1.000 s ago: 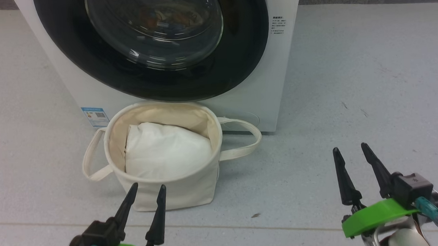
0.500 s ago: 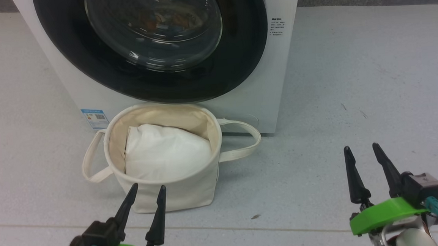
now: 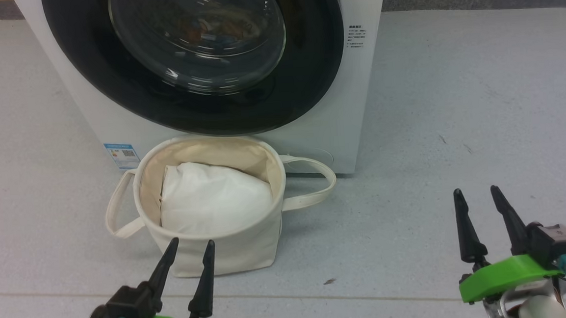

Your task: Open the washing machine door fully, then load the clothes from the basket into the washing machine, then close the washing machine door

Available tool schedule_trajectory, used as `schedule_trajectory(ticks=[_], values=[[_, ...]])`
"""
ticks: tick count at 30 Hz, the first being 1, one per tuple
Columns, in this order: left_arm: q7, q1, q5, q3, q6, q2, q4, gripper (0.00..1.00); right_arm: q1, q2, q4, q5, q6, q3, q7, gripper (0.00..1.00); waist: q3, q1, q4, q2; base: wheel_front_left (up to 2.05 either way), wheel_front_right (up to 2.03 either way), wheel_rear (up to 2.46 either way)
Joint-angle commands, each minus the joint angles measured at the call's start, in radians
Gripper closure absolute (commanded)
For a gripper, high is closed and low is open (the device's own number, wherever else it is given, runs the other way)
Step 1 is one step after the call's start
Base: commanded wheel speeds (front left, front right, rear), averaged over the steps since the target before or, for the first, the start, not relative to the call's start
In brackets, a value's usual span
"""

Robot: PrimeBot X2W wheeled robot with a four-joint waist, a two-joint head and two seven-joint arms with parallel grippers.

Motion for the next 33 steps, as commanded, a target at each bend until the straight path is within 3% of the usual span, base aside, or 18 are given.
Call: schedule_trajectory(ticks=[1,13,14,25,33], values=[[-0.006,-0.017,0.005,0.033,-0.006,0.013,-0.029,0.0,-0.029,-0.002,-0.027,0.005,0.0,0.015,0.002,0.0,0.0,0.0,-0.001,0.0,0.0,0.0,0.0],[-0.006,-0.019,0.015,0.035,-0.003,0.013,-0.021,0.0,-0.035,-0.002,-0.011,0.01,0.0,0.008,0.002,0.0,0.007,0.0,-0.009,0.0,0.0,0.0,0.0],[0.0,0.0,0.009,0.0,-0.006,0.0,0.009,1.0,-0.001,0.0,0.018,0.001,0.0,-0.013,0.0,1.0,0.007,0.0,-0.009,0.0,0.0,0.0,0.0],[0.026,0.01,-0.074,0.014,-0.007,-0.002,0.051,1.0,0.007,0.002,0.062,0.083,0.0,-0.018,0.025,1.0,0.004,0.0023,-0.009,0.0,0.0,0.0,0.0],[0.047,0.011,-0.167,0.026,-0.008,-0.001,0.04,1.0,0.007,0.002,0.055,0.178,0.0,-0.02,0.046,1.0,0.005,0.0001,-0.01,0.0,0.0,0.0,0.0]])
